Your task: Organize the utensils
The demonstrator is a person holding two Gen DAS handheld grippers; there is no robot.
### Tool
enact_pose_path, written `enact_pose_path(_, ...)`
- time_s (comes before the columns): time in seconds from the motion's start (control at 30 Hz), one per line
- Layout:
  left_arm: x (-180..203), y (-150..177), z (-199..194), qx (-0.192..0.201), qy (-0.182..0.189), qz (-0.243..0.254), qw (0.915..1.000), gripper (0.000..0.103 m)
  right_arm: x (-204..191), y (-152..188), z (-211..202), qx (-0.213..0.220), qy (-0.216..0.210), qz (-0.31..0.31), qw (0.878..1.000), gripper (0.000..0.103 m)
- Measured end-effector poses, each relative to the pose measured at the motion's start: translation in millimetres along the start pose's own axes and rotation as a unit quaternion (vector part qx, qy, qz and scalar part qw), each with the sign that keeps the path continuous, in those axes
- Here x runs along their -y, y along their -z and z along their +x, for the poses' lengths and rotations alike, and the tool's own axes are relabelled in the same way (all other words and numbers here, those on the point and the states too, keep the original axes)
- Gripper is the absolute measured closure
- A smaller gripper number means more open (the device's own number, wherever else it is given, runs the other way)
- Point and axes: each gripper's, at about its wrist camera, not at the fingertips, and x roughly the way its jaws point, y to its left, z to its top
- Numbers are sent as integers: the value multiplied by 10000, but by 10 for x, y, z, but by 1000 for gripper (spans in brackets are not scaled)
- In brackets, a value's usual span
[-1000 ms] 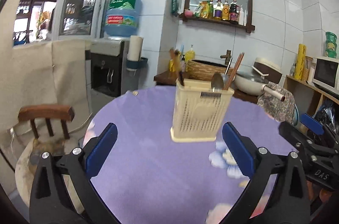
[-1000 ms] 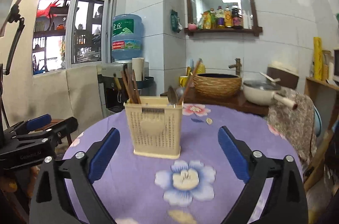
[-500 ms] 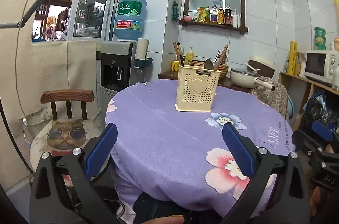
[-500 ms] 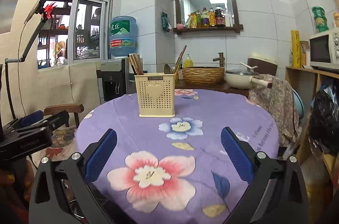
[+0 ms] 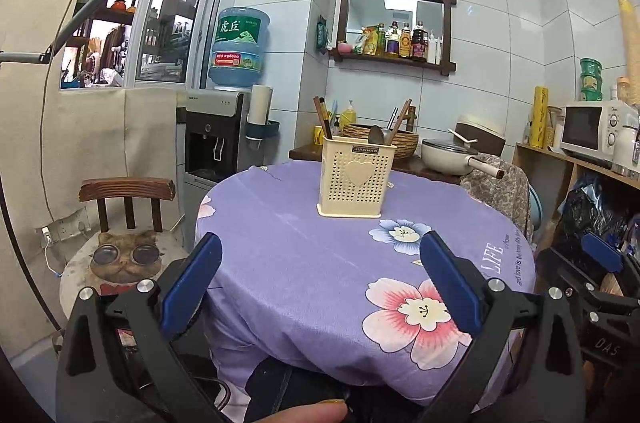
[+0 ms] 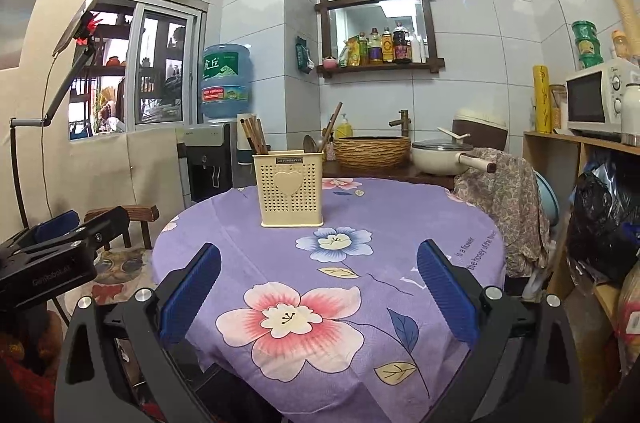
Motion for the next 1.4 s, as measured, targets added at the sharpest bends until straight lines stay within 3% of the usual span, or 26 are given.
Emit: enact_pose_path(1.4,30,4,19,-103,-83,58,9999,6,32,18,3,-86,-118,-44,9999,6)
